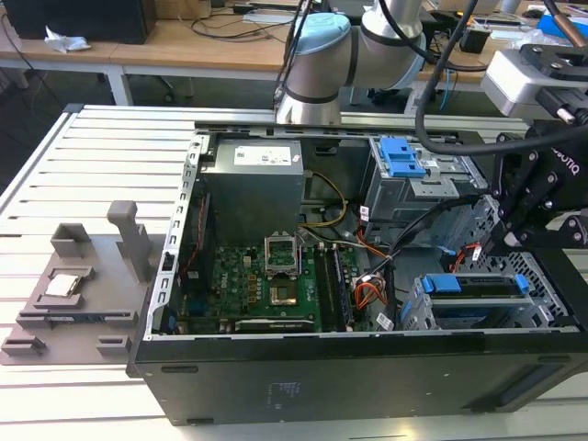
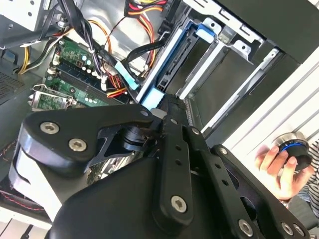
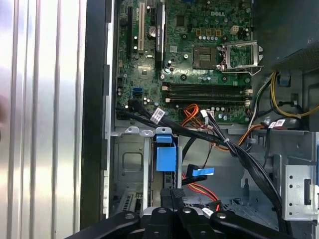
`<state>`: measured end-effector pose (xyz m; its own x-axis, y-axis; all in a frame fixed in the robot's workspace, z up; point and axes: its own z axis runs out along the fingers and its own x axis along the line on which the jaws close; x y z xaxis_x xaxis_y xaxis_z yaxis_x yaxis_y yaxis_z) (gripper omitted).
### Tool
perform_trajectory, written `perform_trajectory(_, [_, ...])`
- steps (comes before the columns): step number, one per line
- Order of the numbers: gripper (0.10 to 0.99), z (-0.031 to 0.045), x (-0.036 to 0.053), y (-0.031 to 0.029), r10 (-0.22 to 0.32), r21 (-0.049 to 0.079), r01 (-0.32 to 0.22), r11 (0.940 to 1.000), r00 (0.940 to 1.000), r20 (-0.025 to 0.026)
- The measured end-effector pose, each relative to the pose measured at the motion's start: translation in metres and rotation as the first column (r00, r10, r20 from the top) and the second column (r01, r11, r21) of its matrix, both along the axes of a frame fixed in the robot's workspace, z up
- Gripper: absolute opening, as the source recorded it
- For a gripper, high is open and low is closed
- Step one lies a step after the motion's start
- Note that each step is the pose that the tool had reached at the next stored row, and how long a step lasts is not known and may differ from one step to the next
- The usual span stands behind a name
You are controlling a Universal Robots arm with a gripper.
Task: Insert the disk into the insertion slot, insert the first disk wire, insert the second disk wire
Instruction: 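Insert the disk into the insertion slot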
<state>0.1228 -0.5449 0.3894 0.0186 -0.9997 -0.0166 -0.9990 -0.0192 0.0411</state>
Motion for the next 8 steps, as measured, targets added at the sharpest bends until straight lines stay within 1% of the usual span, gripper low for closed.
perform_trajectory(4, [0.106,-0.0013,0.0044,0.0001,0.000,0.000,0.000,1.0000,1.0000,0.0001])
perform_trajectory(8, [0.106,-0.0043,0.0052,0.0000,0.000,0.000,0.000,1.0000,1.0000,0.0000])
